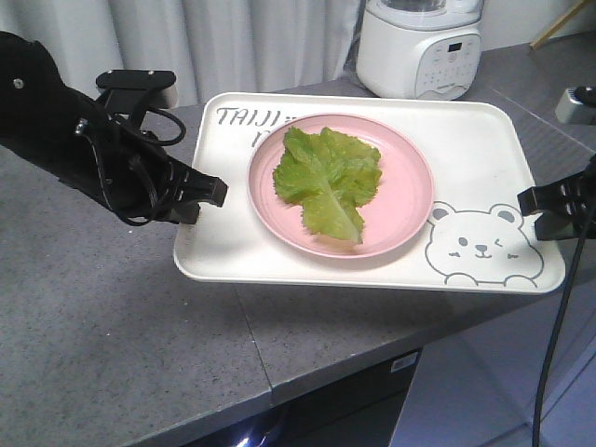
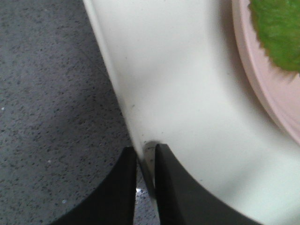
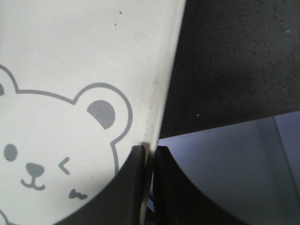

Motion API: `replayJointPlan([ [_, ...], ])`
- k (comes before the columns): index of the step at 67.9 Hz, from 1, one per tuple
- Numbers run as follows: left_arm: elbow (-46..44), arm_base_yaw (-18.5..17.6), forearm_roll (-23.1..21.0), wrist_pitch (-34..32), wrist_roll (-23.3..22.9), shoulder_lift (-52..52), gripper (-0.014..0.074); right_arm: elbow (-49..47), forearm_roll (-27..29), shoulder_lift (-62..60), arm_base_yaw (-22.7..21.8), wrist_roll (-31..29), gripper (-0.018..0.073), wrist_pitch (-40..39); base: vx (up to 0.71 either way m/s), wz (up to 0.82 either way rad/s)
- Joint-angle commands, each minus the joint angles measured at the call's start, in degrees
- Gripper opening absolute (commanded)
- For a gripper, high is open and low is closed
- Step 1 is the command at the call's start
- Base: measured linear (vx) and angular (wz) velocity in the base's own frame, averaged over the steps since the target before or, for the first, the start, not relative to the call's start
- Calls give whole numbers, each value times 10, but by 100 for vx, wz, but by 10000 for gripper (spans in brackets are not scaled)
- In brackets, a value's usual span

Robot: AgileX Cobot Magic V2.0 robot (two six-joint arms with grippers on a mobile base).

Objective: Transfer vegetables to tray and serve
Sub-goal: 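Hold the tray level while the base turns away from the counter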

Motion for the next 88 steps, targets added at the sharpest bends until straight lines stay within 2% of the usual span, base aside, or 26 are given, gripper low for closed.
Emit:
replayJointPlan([
  [1, -17, -15, -80, -57, 14, -26, -6, -20, 85, -22, 10, -21, -6, 2, -1, -26],
  [88, -17, -15, -80, -57, 14, -26, -6, -20, 85, -22, 10, -21, -6, 2, 0, -29],
])
